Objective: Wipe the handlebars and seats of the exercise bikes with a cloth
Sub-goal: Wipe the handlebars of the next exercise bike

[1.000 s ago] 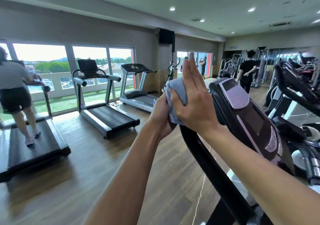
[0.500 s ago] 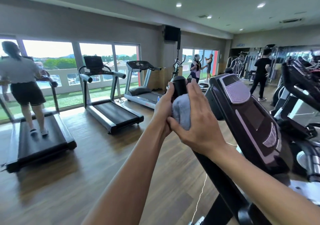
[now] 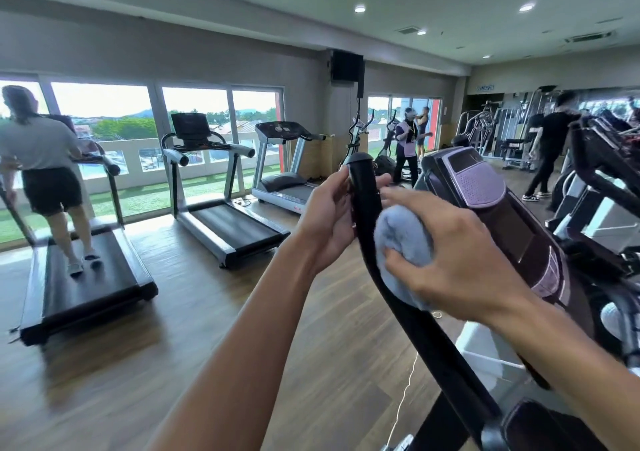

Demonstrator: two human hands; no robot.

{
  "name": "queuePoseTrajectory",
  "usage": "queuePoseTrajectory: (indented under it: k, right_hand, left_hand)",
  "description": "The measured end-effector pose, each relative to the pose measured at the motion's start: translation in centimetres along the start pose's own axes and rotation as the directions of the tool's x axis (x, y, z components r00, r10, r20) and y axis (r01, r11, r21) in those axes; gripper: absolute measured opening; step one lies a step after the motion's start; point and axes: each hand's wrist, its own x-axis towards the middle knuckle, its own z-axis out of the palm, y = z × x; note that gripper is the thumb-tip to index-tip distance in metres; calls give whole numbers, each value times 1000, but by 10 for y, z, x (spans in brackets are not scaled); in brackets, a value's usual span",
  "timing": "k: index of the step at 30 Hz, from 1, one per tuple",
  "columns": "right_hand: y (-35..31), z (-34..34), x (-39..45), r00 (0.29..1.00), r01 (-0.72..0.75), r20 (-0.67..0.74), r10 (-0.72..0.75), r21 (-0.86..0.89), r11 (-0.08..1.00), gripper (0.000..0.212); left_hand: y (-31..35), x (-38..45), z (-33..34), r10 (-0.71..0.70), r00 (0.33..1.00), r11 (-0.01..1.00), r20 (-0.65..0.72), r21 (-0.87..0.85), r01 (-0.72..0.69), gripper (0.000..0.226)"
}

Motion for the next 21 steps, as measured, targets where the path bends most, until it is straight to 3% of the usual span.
queuePoseTrajectory:
  k: [2, 3, 6, 8, 12, 14, 17, 21]
  right_hand:
    - [0, 8, -21, 988, 45, 156, -8, -235, 971, 89]
    - [-1, 21, -29, 986, 106, 160, -56, -322, 941, 94]
    - [-11, 53, -23, 983, 179, 27, -184, -401, 898, 94]
    - [-17, 59, -9, 974, 206, 8, -227, -451, 868, 89]
    - [-9, 60, -9, 961, 231, -78, -264, -293, 928, 61]
    - [-2, 61, -15, 939, 270, -121, -322, -325, 907, 48]
    - [4, 58, -25, 923, 284, -121, -366, -428, 858, 53]
    - [5, 53, -28, 941, 280, -39, -335, -462, 841, 60]
  left_hand:
    - [-3, -2, 4, -4, 1000, 1000, -5, -28, 4, 46]
    - [-5, -2, 5, -3, 1000, 999, -17, -47, 2, 44]
    - [-8, -4, 6, -34, 999, 996, 6, -87, 34, 47]
    - [-6, -6, 3, -44, 999, 998, 25, -47, 45, 54]
    - [-4, -8, 5, -42, 999, 997, 32, -62, 44, 59]
    - [-6, -8, 5, -36, 999, 997, 14, -64, 37, 59]
    - [-7, -9, 7, -24, 1000, 998, -12, -60, 24, 43]
    - [-7, -9, 7, -12, 1000, 999, -2, -37, 12, 41]
